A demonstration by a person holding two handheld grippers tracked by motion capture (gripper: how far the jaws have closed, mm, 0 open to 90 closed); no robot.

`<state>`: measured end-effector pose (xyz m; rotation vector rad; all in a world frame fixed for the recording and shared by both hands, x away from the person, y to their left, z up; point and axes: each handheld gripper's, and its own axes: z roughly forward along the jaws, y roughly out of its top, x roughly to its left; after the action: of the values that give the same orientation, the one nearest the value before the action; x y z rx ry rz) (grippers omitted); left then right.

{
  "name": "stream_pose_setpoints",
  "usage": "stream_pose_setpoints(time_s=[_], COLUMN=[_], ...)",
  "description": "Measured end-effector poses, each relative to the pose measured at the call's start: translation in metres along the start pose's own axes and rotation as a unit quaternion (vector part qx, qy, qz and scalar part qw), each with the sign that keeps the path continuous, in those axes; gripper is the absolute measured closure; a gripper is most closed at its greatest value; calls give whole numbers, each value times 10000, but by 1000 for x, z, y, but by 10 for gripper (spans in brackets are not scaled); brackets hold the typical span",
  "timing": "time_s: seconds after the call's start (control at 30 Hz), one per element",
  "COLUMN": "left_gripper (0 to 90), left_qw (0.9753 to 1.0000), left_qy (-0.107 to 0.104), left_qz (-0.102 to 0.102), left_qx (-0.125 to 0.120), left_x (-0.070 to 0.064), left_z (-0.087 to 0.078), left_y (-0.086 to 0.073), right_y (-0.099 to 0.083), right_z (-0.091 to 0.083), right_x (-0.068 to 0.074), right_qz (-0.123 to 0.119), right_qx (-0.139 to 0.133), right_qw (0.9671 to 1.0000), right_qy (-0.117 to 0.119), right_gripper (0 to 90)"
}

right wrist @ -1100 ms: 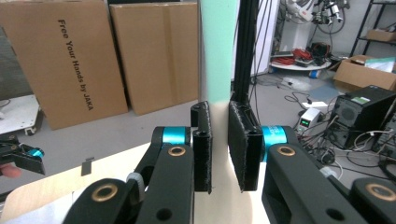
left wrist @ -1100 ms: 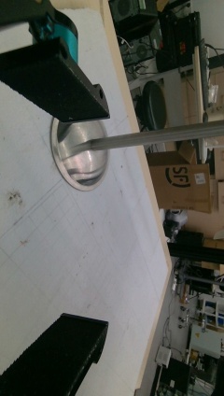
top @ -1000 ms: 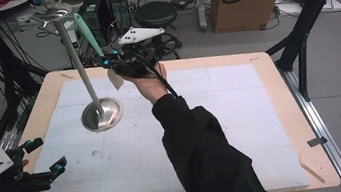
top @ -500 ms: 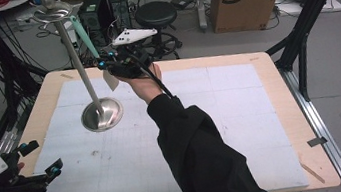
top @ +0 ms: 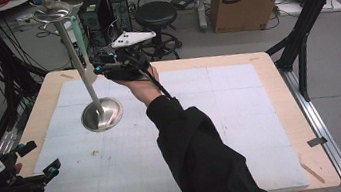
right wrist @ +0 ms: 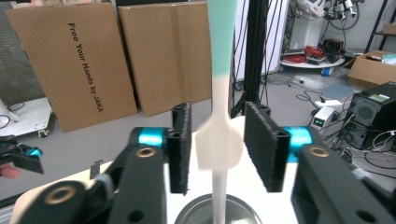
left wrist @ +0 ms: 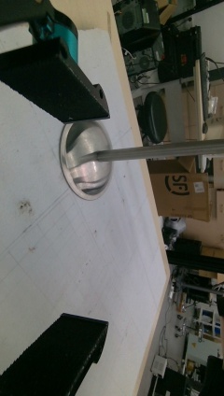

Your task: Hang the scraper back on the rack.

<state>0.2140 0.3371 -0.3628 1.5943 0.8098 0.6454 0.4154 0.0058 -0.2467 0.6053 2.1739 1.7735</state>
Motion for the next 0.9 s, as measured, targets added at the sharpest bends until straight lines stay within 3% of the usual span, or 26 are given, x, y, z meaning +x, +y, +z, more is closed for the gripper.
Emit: stream_pose_setpoints(time_s=[0.33, 0.47, 0.63, 0.9], left_gripper=[21, 21, 21, 21], left_qw=[9998, 9986, 9975, 9947], left_qy=[-167, -447, -656, -1018], left_qz=[-38, -69, 17, -8], left_qx=[-85, -258, -246, -175], left_x=[3, -3, -10, -17], left_z=[17, 28, 47, 80], left_y=[5, 13, 19, 21], right_y=[-9, -19, -35, -60], right_z=[-16, -26, -42, -83], right_x=[1, -2, -7, -16], right_qz=[-132, -266, -385, -205], right_qx=[7, 161, 321, 509], right_qw=[9998, 9995, 9987, 9981], right_qy=[174, 101, 57, -278], right_gripper=[404, 347, 246, 100])
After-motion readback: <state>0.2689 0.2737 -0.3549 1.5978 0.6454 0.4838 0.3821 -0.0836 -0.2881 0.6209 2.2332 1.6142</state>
